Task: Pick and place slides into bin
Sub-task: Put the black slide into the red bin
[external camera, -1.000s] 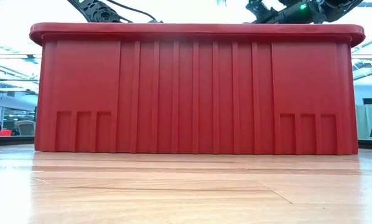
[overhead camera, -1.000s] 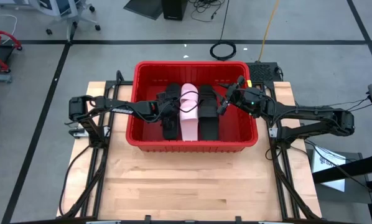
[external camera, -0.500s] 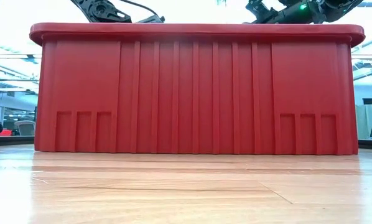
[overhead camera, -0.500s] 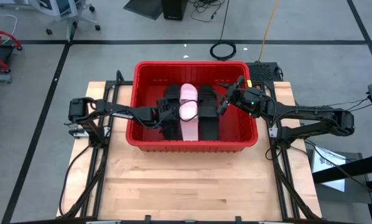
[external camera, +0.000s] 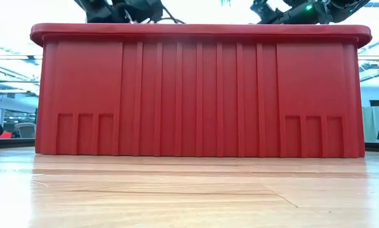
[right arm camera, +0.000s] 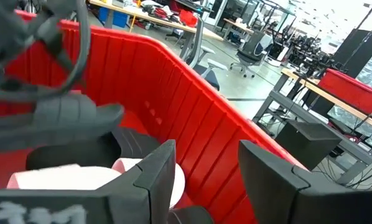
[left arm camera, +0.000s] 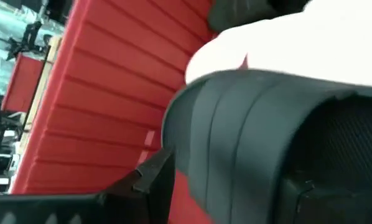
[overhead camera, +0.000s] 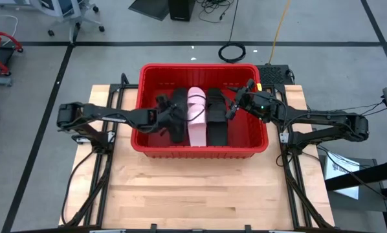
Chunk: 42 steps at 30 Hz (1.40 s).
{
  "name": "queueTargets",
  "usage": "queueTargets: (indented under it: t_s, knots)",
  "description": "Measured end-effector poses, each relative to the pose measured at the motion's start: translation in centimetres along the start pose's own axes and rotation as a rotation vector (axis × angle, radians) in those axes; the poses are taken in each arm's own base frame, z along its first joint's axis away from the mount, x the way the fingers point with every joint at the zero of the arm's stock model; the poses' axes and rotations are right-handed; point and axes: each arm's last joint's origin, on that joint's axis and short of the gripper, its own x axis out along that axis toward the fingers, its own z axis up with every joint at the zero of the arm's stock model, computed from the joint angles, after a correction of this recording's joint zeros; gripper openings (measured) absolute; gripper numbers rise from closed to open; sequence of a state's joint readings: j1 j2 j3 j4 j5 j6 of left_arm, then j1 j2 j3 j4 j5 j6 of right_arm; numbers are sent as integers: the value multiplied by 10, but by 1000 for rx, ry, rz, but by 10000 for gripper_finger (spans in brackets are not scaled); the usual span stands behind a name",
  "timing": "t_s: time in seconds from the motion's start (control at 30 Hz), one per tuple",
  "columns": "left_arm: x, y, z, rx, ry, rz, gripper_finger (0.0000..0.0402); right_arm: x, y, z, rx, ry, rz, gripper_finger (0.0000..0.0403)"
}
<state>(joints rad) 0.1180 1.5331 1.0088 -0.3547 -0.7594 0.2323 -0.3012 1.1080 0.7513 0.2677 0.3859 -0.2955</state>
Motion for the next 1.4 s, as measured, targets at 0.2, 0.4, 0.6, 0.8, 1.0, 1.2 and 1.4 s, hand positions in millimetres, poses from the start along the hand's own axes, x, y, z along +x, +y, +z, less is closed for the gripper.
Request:
queueTargets:
  t_s: [0.2, 0.4, 0.6, 0.8, 1.0, 1.2, 1.4]
  knots:
    - [-9, 10, 0, -40, -22, -19, 184, 0, 0, -2, -6, 15, 5, 164]
    - [-5, 5, -1, -46, -11, -53, 184, 0, 0, -1, 0, 12, 3, 164]
    - [3, -4, -4, -36, 17, -94, 184, 0, 0, -1, 3, 9, 5, 164]
    - [18, -10, -3, -66, 32, -74, 184, 0, 2, -1, 12, -5, 55, 164]
    - [27, -12, -7, -108, 74, -62, 184, 1, 3, -2, 13, 4, 80, 164]
    - [26, -12, -10, -110, 100, -36, 184, 5, 6, -6, 5, 22, 85, 164]
    - [25, -12, -14, -62, 137, -25, 184, 12, 10, -10, -5, 38, 90, 164]
